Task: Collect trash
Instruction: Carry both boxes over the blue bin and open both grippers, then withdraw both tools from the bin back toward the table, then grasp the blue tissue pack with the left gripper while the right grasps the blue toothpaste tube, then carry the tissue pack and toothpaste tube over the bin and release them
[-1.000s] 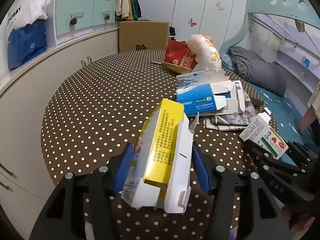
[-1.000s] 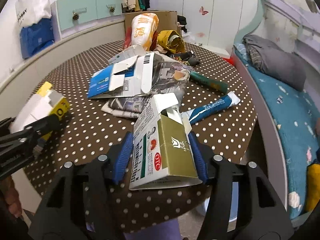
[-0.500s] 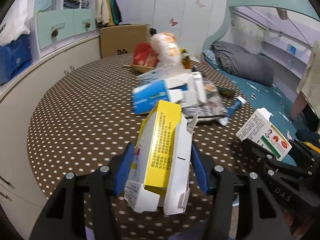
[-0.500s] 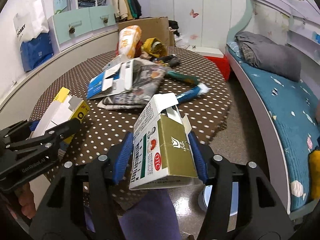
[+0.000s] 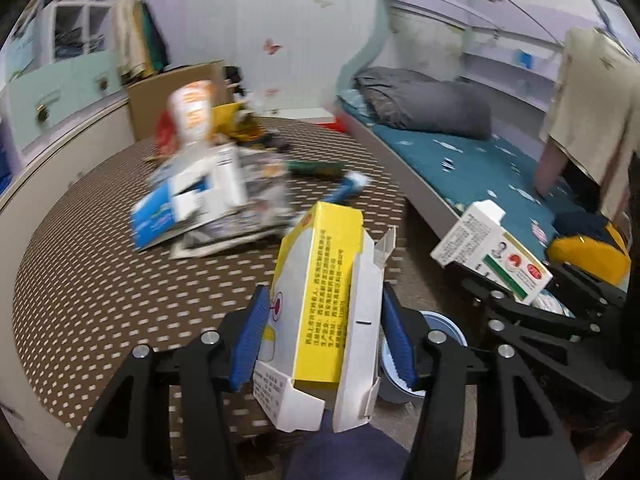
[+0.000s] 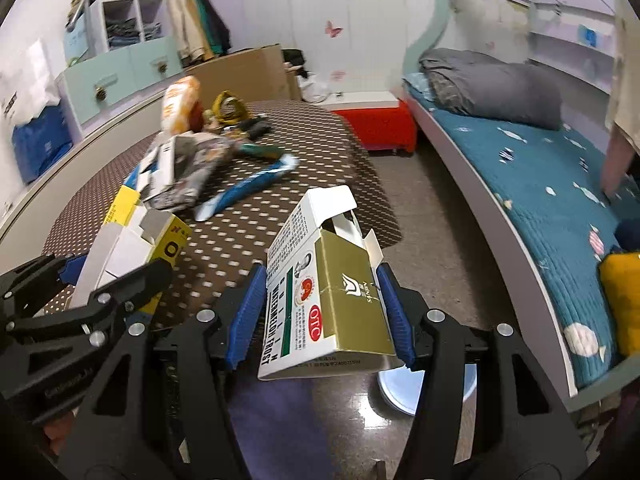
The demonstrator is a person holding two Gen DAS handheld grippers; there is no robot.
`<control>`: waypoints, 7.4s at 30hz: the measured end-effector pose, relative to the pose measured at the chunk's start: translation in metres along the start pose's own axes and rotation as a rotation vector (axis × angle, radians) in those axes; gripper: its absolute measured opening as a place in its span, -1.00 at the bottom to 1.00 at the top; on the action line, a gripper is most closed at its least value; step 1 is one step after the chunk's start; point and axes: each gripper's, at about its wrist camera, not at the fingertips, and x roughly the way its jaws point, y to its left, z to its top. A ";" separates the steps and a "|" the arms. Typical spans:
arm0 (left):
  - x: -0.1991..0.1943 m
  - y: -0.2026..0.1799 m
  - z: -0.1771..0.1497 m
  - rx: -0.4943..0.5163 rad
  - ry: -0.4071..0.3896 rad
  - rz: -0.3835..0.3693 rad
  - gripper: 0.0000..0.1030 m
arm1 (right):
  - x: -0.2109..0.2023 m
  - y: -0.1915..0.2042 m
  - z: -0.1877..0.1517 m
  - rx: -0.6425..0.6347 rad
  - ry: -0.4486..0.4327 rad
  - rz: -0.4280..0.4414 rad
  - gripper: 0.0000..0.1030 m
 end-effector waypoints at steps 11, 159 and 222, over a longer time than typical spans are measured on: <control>0.028 -0.085 0.004 0.139 0.042 -0.123 -0.05 | -0.012 -0.078 -0.024 0.136 0.022 -0.132 0.08; -0.034 0.237 0.055 -0.395 -0.096 0.279 0.62 | 0.123 0.081 0.081 -0.158 0.165 -0.073 -0.66; -0.063 0.140 0.058 -0.233 -0.117 0.228 -0.91 | 0.075 0.048 0.047 -0.003 0.183 -0.039 -0.58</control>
